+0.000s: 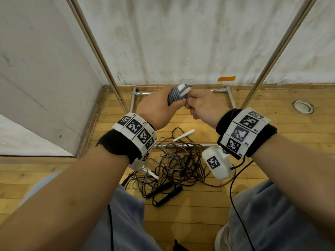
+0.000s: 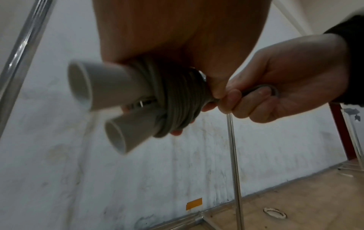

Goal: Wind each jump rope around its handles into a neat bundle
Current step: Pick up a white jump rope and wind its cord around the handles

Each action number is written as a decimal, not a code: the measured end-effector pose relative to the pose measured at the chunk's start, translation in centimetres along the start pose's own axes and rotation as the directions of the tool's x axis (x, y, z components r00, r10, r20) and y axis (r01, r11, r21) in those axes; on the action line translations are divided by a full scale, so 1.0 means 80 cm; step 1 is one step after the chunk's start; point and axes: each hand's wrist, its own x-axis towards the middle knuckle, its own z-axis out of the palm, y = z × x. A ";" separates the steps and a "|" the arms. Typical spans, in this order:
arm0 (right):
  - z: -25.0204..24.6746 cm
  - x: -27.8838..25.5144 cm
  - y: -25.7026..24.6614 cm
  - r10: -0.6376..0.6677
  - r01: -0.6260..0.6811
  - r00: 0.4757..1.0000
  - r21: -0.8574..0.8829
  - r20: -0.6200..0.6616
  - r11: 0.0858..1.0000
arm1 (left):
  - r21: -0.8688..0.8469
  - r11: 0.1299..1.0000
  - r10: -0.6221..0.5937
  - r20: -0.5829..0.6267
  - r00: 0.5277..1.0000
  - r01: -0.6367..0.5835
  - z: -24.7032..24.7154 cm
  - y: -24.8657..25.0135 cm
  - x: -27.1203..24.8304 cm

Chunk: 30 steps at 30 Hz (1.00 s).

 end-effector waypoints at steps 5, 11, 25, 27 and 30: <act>-0.001 -0.006 0.009 -0.094 0.096 0.995 -0.143 0.024 0.985 | -0.033 0.993 0.111 0.036 0.993 -0.110 -0.008 -0.002 -0.001; -0.007 -0.007 0.001 -0.176 0.176 0.984 -0.085 0.002 0.981 | -0.295 0.951 0.100 0.007 0.995 -0.094 -0.011 0.009 -0.002; -0.008 0.004 -0.010 -0.104 0.091 0.993 -0.198 -0.058 0.976 | -0.471 0.879 -0.038 0.085 0.996 0.073 -0.007 0.018 0.010; -0.011 0.005 -0.007 -0.114 0.092 0.989 -0.213 -0.096 0.973 | -0.477 0.874 -0.026 0.143 0.989 0.091 -0.010 0.020 0.008; -0.018 0.005 -0.005 -0.117 0.090 0.984 -0.194 -0.134 0.977 | -0.495 0.869 0.063 0.136 0.989 0.012 -0.015 0.018 0.006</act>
